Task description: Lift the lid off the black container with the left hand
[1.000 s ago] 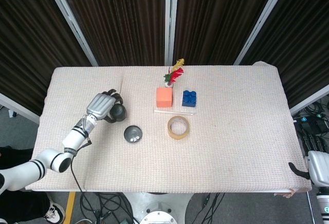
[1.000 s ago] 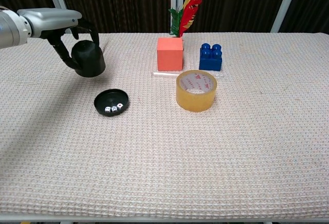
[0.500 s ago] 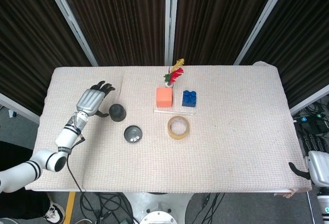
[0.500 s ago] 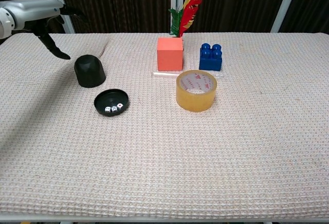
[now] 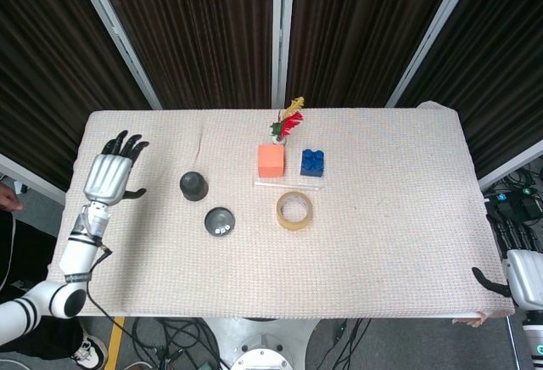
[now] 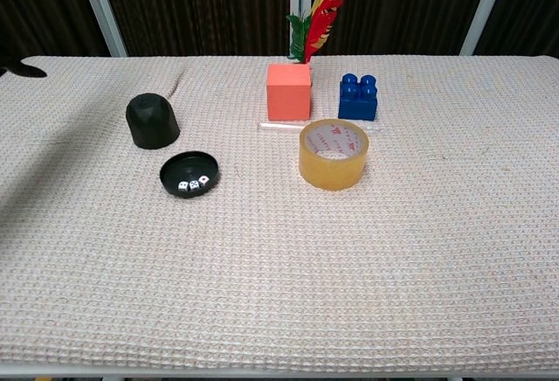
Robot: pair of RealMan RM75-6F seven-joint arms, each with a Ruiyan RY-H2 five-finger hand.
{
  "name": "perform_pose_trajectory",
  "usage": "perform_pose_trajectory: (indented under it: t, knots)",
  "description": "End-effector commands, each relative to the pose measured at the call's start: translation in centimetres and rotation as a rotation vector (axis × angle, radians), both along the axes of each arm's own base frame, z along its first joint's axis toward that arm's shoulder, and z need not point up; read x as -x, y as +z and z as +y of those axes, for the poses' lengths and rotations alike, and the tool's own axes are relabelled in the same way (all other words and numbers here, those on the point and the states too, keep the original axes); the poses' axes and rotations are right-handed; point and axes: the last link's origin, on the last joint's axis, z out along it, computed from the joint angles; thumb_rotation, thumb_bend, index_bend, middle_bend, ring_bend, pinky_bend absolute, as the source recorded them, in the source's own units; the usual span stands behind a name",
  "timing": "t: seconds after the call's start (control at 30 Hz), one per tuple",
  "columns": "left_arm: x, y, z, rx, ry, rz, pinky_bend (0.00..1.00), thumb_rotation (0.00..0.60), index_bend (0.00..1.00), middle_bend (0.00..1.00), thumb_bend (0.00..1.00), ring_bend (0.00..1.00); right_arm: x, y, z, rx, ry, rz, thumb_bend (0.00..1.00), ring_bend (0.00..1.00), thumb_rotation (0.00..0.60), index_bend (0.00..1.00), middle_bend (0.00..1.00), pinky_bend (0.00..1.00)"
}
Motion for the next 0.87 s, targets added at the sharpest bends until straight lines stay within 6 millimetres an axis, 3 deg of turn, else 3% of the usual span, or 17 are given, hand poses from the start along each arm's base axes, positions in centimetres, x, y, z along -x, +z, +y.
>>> perform_pose_trajectory:
  t: [0.03,0.5,0.63,0.87]
  knots:
    - [1.9,1.2,-3.3,-0.053,0.030,-0.005,0.16,0.600,0.16,0.10,0.01,0.01,-0.3,0.2,0.2,0.002,0.013,-0.006,0.14,0.00,0.600,0.00,0.00,0.00]
    - [5.6,2.8,-13.0,-0.070,0.158,-0.041,0.15,0.600,0.16,0.12,0.00,0.01,-1.3,0.2,0.7,0.012,0.046,-0.016,0.14,0.00,0.600,0.00,0.00,0.00]
    - [6.2,3.3,-14.4,-0.074,0.177,-0.026,0.15,0.600,0.16,0.12,0.00,0.01,-1.3,0.2,0.7,0.013,0.044,-0.013,0.14,0.00,0.600,0.00,0.00,0.00]
    - [6.4,3.6,-15.1,-0.098,0.177,-0.033,0.15,0.600,0.16,0.12,0.00,0.01,-0.9,0.1,0.9,0.014,0.035,-0.007,0.14,0.00,0.600,0.00,0.00,0.00]
